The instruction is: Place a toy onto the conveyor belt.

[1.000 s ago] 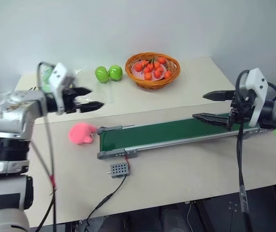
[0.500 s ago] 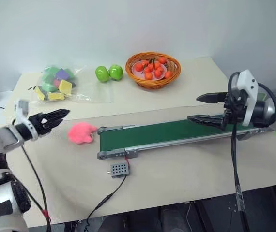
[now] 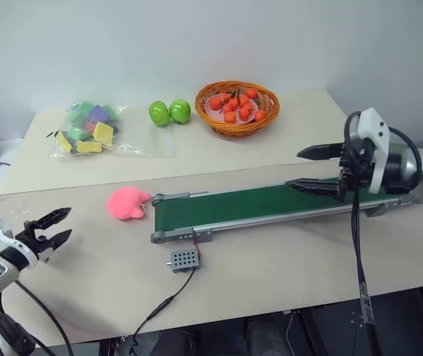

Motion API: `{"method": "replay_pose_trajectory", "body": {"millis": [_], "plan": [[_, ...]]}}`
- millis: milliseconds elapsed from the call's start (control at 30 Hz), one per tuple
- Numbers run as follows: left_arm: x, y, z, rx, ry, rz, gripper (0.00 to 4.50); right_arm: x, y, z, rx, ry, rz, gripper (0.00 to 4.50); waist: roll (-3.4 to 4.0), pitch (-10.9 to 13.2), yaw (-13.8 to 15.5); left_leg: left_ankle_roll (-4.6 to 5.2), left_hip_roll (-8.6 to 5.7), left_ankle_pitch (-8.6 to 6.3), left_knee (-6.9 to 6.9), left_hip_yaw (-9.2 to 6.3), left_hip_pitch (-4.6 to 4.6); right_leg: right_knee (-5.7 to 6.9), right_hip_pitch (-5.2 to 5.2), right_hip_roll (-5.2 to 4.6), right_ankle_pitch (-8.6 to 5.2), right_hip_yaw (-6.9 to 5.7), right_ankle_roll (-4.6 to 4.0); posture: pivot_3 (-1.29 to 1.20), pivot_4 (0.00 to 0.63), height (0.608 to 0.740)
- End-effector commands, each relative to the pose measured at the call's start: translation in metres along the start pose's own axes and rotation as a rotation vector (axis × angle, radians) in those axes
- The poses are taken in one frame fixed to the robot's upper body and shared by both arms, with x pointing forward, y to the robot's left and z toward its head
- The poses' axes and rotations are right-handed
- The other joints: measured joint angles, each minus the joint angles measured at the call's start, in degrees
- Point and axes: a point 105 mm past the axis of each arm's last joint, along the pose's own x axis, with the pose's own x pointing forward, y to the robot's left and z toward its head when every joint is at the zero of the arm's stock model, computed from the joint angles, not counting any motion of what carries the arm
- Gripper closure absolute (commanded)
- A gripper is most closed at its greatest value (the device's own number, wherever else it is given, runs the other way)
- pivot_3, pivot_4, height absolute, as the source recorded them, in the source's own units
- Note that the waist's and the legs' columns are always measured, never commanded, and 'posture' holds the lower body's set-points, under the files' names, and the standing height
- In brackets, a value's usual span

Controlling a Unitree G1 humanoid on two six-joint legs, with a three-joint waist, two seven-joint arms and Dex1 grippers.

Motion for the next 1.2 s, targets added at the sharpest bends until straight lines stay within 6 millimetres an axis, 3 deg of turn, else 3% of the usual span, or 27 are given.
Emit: {"method": "replay_pose_trajectory", "body": {"millis": [33, 433, 600, 967, 1067, 1200], "plan": [[0.003, 0.000, -0.010, -0.026, 0.036, -0.038, 0.05, -0.009, -0.004, 0.011, -0.048, -0.009, -0.020, 0.00, 0.00, 0.0, 0.2, 0.00, 0.00, 0.00, 0.00, 0.00, 0.00, 0.00, 0.02, 0.00, 0.00, 0.00, 0.00, 0.00, 0.150, 0.740], [0.069, -0.020, -0.050, 0.033, 0.161, -0.105, 0.05, -0.021, -0.001, 0.013, -0.050, 0.011, -0.052, 0.00, -0.01, 0.0, 0.3, 0.00, -0.01, 0.00, 0.07, 0.00, 0.00, -0.01, 0.07, -0.04, 0.01, -0.01, -0.02, 0.00, 0.150, 0.740], [0.087, -0.031, -0.053, 0.062, 0.156, -0.132, 0.05, -0.025, 0.002, 0.013, -0.046, 0.018, -0.069, 0.00, -0.02, 0.0, 0.4, 0.00, -0.01, 0.00, 0.10, 0.00, 0.00, -0.01, 0.09, -0.04, 0.02, -0.01, -0.02, 0.00, 0.150, 0.740], [0.117, -0.028, -0.069, 0.050, 0.114, -0.110, 0.05, -0.036, 0.004, 0.018, -0.049, 0.045, -0.096, 0.00, 0.02, 0.0, 0.9, 0.00, -0.02, 0.00, 0.19, 0.00, 0.02, -0.02, 0.16, -0.07, 0.02, -0.01, -0.02, 0.00, 0.150, 0.740], [0.120, -0.031, -0.073, 0.023, 0.121, -0.140, 0.69, -0.038, 0.004, 0.018, -0.050, 0.051, -0.103, 0.00, 0.03, 0.0, 1.1, 0.00, -0.02, 0.00, 0.21, 0.01, 0.04, -0.01, 0.19, -0.08, 0.02, 0.00, -0.02, 0.00, 0.150, 0.740], [0.120, -0.036, -0.077, 0.021, 0.140, -0.174, 2.23, -0.038, 0.004, 0.018, -0.052, 0.053, -0.104, 0.00, 0.01, 0.0, 1.0, 0.01, -0.03, 0.00, 0.22, 0.01, -0.01, -0.01, 0.17, -0.08, 0.03, -0.02, -0.01, 0.00, 0.150, 0.740]]}}
